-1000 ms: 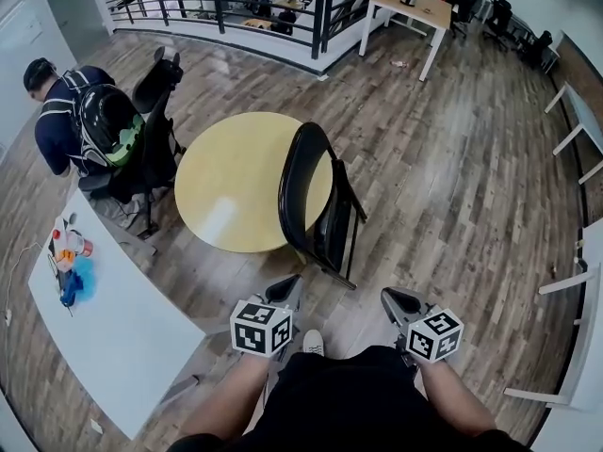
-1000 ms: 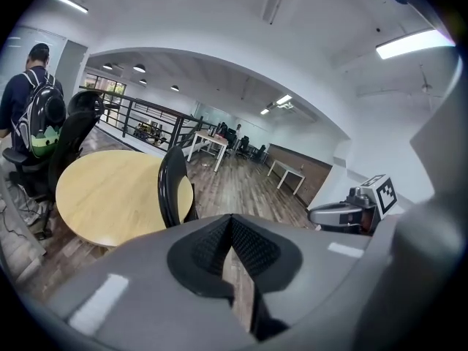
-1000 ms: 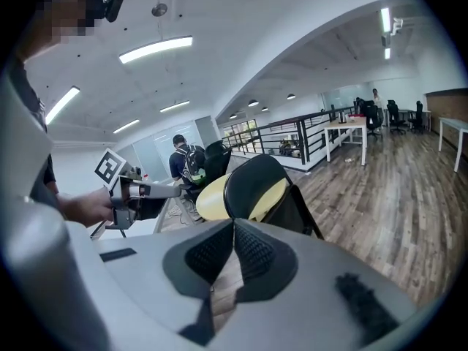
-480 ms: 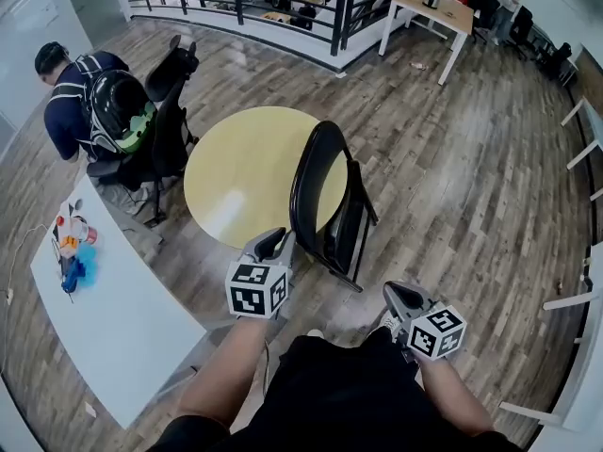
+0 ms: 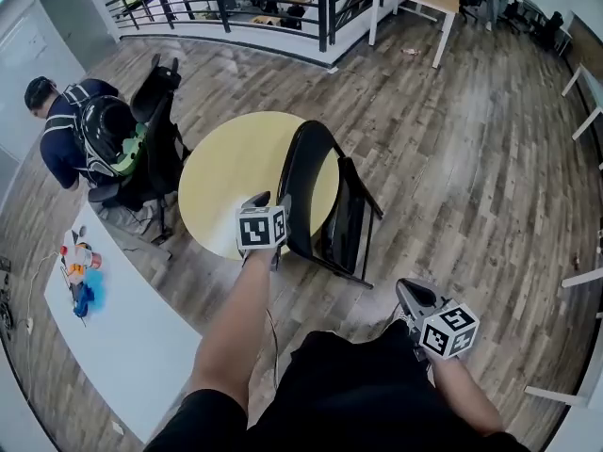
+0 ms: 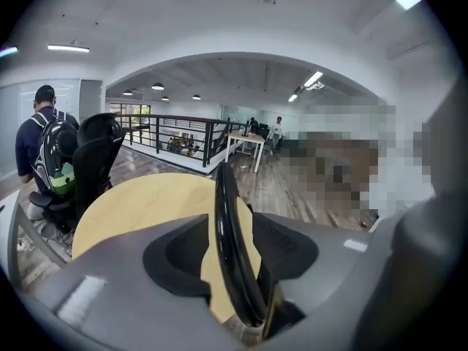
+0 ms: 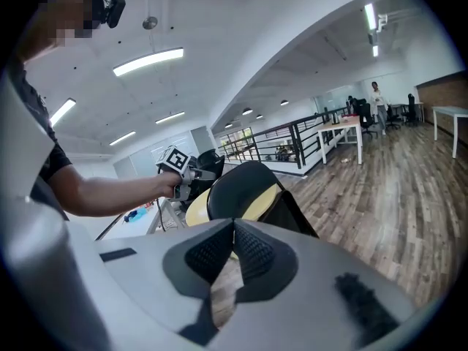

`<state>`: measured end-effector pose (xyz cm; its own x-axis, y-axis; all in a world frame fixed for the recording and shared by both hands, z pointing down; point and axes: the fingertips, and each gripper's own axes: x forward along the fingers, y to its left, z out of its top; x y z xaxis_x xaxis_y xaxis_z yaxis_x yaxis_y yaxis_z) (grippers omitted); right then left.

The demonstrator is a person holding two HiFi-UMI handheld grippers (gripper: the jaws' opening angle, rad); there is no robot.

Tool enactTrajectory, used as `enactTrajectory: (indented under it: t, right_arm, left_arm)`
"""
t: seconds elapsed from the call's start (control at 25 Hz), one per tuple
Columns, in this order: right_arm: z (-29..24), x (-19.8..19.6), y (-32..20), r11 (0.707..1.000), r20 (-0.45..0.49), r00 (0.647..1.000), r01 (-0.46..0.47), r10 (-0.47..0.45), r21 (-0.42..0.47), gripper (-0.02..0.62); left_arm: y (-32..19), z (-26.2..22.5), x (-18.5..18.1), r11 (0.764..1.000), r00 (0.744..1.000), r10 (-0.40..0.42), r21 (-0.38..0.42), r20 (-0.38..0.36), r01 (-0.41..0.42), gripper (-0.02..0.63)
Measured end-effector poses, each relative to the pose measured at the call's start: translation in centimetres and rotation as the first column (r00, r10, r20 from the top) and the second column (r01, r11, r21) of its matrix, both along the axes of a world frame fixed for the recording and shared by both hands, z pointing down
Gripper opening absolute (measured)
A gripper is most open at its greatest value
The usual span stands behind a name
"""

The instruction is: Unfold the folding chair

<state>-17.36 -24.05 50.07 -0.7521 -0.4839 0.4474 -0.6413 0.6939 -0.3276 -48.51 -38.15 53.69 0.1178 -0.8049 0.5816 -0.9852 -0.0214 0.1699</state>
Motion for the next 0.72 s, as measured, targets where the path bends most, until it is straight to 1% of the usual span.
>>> enactTrajectory:
  t: [0.12,0.24,0.32,0.44,0.48,0.56,0.64,0.72]
  right_arm:
    - [0.1,1.9,-0.3,0.999,0.002,0.999,-0.033,0.033,0.000,0.006]
    - [0.2,4.0,-0.7,0.998,-0.010,0.998,-0.067,0.067,-0.002,0.006]
    - [0.3,5.4,-1.1,0.996,-0.018,0.996,-0.093,0.093,-0.009,0.006]
    - [0.1,7.1,-1.5,0.993,-0.027,0.993,-0.117,0.116,-0.007,0.006]
    - [0.0,7.5,-1.5,0.993,-0.029,0.992,-0.121,0.121,-0.005,0.006]
    - [-0.1,8.2,-1.6,0.992,-0.033,0.991,-0.128,0.128,0.001,0.006]
    - [-0.2,8.6,-1.7,0.991,-0.033,0.990,-0.135,0.135,0.006,0.006]
    - [-0.3,9.1,-1.8,0.989,-0.032,0.989,-0.145,0.145,0.006,0.006]
  left_arm:
    - [-1.9,1.1,-0.6,0.999,0.999,-0.012,-0.030,0.034,0.013,0.204]
    - [-3.3,2.6,-0.4,0.998,0.999,0.001,-0.069,0.033,0.001,0.202]
    - [-3.9,3.7,-0.1,0.995,1.000,0.008,-0.099,0.008,-0.007,0.202]
    - [-4.4,5.1,0.6,0.991,0.998,-0.003,-0.136,-0.067,-0.006,0.201]
    - [-4.5,5.5,0.9,0.989,0.997,-0.006,-0.147,-0.079,-0.005,0.198]
    - [-4.6,6.2,1.4,0.987,0.997,-0.011,-0.160,-0.074,-0.001,0.186]
    - [-4.8,6.4,1.3,0.987,0.997,-0.036,-0.161,-0.066,0.025,0.170]
    - [-4.9,6.3,1.0,0.985,0.995,-0.064,-0.165,-0.080,0.050,0.155]
